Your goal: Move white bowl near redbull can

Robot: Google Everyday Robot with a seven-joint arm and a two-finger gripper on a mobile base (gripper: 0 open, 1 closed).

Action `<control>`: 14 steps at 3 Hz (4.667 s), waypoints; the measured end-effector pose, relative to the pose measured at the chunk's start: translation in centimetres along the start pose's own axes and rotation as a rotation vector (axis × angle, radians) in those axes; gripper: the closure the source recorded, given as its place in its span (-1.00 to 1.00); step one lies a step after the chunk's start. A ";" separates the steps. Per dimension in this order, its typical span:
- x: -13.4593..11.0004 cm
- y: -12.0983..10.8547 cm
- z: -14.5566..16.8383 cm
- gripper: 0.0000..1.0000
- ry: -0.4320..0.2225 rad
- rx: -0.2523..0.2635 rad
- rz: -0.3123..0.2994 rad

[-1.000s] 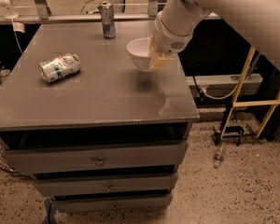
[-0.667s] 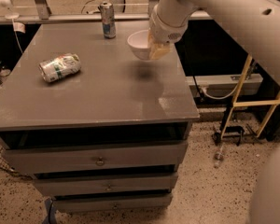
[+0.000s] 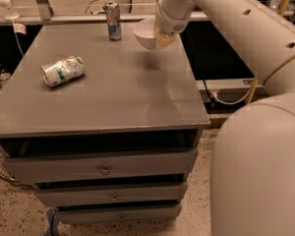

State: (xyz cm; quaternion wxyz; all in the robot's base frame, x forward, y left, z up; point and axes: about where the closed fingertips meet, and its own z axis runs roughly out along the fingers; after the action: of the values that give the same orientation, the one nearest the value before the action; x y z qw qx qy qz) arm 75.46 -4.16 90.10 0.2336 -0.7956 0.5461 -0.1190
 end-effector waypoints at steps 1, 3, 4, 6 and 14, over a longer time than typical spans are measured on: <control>0.3 -2.3 1.7 1.00 -0.001 0.031 0.008; 0.0 -5.1 4.6 1.00 -0.019 0.057 0.020; -0.5 -5.9 6.0 1.00 -0.040 0.053 0.029; -1.6 -6.8 8.8 1.00 -0.085 0.022 0.054; -2.4 -7.2 10.9 -1.00 -0.101 0.003 0.060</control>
Offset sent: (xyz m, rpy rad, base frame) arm 0.0788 0.0238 -0.0022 0.0555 -0.0672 -0.0250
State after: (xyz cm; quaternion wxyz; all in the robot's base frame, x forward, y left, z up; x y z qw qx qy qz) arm 85.29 2.82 84.50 0.2655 -0.7836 0.5570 -0.0725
